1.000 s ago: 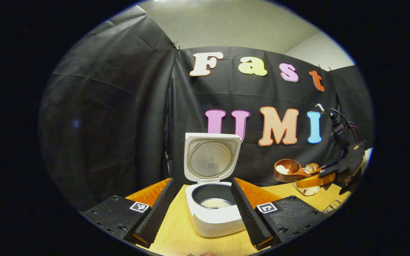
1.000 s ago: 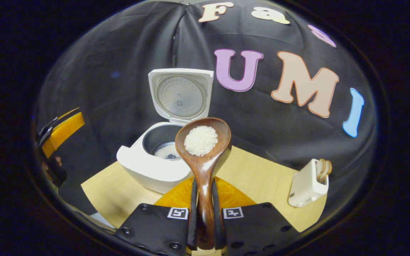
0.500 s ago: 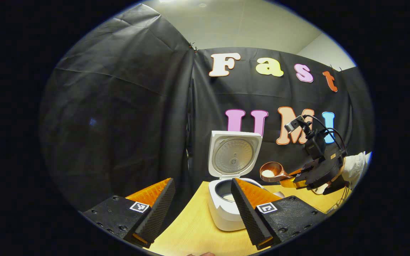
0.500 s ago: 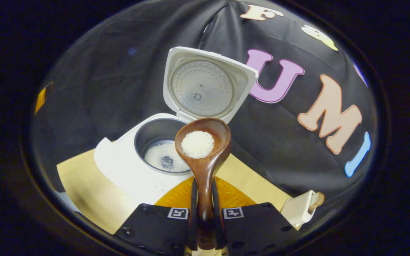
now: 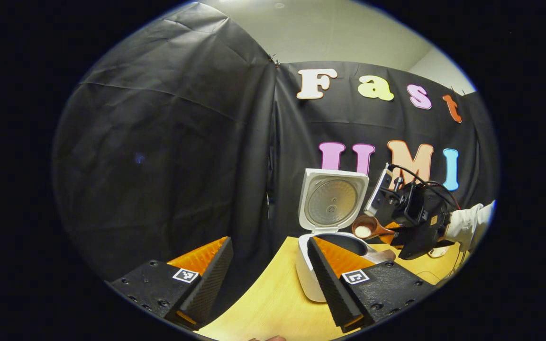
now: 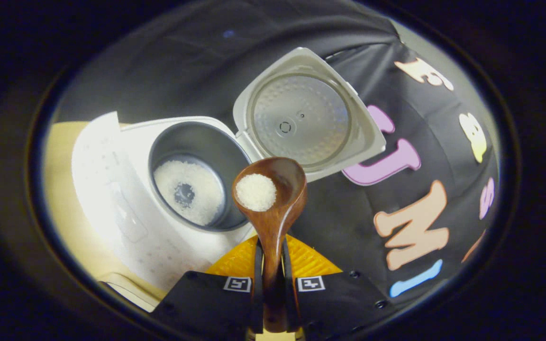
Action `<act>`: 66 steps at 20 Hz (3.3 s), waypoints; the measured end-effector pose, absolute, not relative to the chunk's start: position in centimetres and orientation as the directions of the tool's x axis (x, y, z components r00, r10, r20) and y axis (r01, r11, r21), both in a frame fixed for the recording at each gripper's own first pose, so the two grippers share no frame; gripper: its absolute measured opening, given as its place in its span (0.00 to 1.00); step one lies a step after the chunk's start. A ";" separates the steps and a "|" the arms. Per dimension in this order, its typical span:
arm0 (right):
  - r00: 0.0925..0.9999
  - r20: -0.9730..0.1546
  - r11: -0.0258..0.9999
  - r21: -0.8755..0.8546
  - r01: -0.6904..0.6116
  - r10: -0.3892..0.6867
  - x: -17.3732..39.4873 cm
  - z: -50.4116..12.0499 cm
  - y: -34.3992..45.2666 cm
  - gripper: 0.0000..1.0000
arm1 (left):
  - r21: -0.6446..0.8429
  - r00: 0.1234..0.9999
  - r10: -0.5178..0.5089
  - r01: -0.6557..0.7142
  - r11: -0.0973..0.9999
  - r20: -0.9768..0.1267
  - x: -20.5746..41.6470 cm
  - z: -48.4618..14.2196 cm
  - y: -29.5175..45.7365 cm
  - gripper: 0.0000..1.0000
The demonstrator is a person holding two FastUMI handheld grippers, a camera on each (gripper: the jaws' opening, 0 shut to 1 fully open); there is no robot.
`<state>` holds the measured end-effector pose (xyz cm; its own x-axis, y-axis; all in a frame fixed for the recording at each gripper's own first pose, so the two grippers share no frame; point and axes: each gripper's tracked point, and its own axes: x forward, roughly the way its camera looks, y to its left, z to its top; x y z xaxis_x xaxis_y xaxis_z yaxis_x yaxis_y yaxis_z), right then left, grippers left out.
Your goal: Close the left gripper, press the button to open the rice cooker; take a wooden spoon from the chopstick holder with the right hand, scoop a spoonful of rice and pour it into the rice cooker, then put the wooden spoon back into the chopstick holder.
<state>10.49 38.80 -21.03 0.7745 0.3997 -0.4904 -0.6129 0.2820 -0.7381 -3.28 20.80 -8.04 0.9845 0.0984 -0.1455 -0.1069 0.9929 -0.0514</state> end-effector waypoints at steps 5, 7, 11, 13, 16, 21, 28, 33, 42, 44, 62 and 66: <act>0.793 -0.418 0.085 -0.861 -0.501 0.443 11.0 -20.6 40.2 0.21 | -0.055 0.982 0.117 -0.126 0.990 -0.150 -3.3 -8.3 21.5 0.89; 0.806 -0.386 0.046 -0.891 -0.452 0.450 11.4 -20.1 40.4 0.22 | -0.056 0.981 0.127 -0.137 0.989 -0.149 -3.6 -8.3 21.9 0.89; 0.821 -0.284 -0.061 -0.954 -0.293 0.495 12.2 -18.8 41.0 0.19 | -0.060 0.978 0.141 -0.151 0.987 -0.155 -3.7 -8.6 22.4 0.89; 0.801 -0.253 -0.129 -0.967 -0.218 0.542 11.6 -18.2 41.7 0.23 | -0.062 0.977 0.146 -0.157 0.986 -0.155 -3.7 -8.8 22.6 0.93; 0.775 -0.247 -0.195 -0.967 -0.161 0.582 11.1 -18.4 41.9 0.23 | -0.065 0.977 0.148 -0.159 0.985 -0.152 -3.6 -8.8 22.7 0.89; 0.780 -0.313 -0.140 -0.949 -0.283 0.543 12.1 -19.2 40.9 0.21 | -0.065 0.979 0.143 -0.154 0.986 -0.148 -3.5 -8.6 22.3 0.89; 0.717 -0.491 0.314 -0.668 -0.674 0.495 9.5 -18.9 38.2 0.22 | -0.032 0.988 0.090 -0.094 0.995 -0.125 -2.5 -7.3 19.4 0.93; 0.677 -0.489 0.492 -0.465 -0.736 0.550 7.2 -17.3 35.1 0.21 | -0.037 0.994 0.002 -0.006 0.999 -0.106 -0.7 -6.2 14.9 0.89; 0.647 -0.534 0.683 -0.165 -0.711 0.545 3.6 -16.7 22.7 0.21 | -0.060 0.982 -0.161 0.156 0.986 -0.100 2.4 -5.3 5.1 0.89; 0.653 -0.553 0.713 -0.143 -0.687 0.518 2.9 -17.0 18.8 0.21 | -0.060 0.976 -0.192 0.187 0.981 -0.099 2.8 -5.1 2.9 0.89; 0.605 -0.770 0.639 -0.365 -0.678 0.203 -7.7 -20.5 -10.5 0.21 | -0.073 0.919 -0.383 0.378 0.923 -0.092 3.2 -4.0 -12.7 0.93; 0.528 -0.836 0.514 -0.392 -0.763 0.146 -9.6 -22.4 -12.8 0.21 | -0.077 0.920 -0.378 0.371 0.925 -0.101 2.8 -4.5 -13.3 0.89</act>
